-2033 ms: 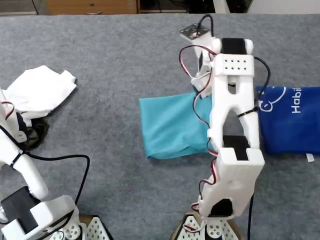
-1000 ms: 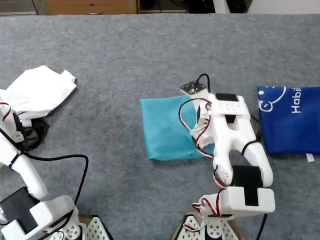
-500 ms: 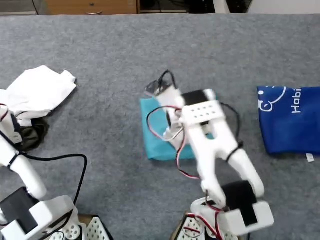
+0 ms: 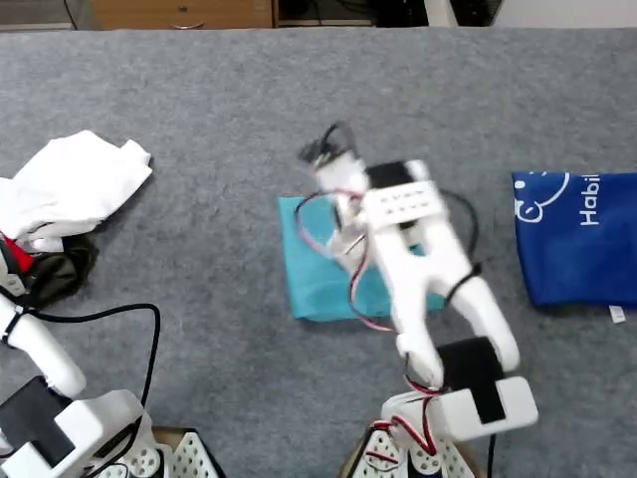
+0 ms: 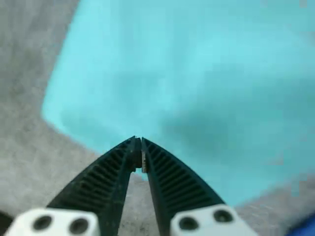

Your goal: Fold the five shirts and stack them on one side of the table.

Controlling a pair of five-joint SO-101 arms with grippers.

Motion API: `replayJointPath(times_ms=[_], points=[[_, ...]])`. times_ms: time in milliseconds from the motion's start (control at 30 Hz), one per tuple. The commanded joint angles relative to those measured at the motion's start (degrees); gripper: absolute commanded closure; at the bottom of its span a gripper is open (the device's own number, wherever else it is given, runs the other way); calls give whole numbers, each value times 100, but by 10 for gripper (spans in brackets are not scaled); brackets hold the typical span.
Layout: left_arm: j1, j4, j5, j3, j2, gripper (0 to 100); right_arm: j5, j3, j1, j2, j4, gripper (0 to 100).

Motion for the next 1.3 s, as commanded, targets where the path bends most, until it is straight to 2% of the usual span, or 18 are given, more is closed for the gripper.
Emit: replayJointPath(times_ms=[0, 67, 167, 267, 467, 700, 933, 1033, 1233, 1267], points=[[-53, -35, -44, -79, -233, 981, -70, -927, 593, -259, 97, 981], [-44, -35, -44, -79, -233, 981, 0, -1200, 840, -119, 105, 909], [0, -35, -44, -79, -233, 981, -88, -1455, 1068, 145, 105, 746], [62, -35, -44, -79, -233, 981, -387, -1604, 1174, 400, 114, 659], [176, -35, -44, -79, -233, 981, -448, -1903, 1182, 963, 70, 651], [185, -35, -53, -79, -233, 981, -686, -2396, 1578, 1974, -123, 651], [246, -44, -53, -79, -233, 981, -1196, -2818, 1209, 3222, -97, 652], [281, -35, -44, -79, -233, 981, -1213, -2897, 998, 3547, -26, 687], [246, -62, -44, -62, -233, 981, -1169, -3512, 954, 3864, 492, 977], [246, -62, -44, -53, -233, 981, -1160, -3644, 963, 3881, 580, 998]])
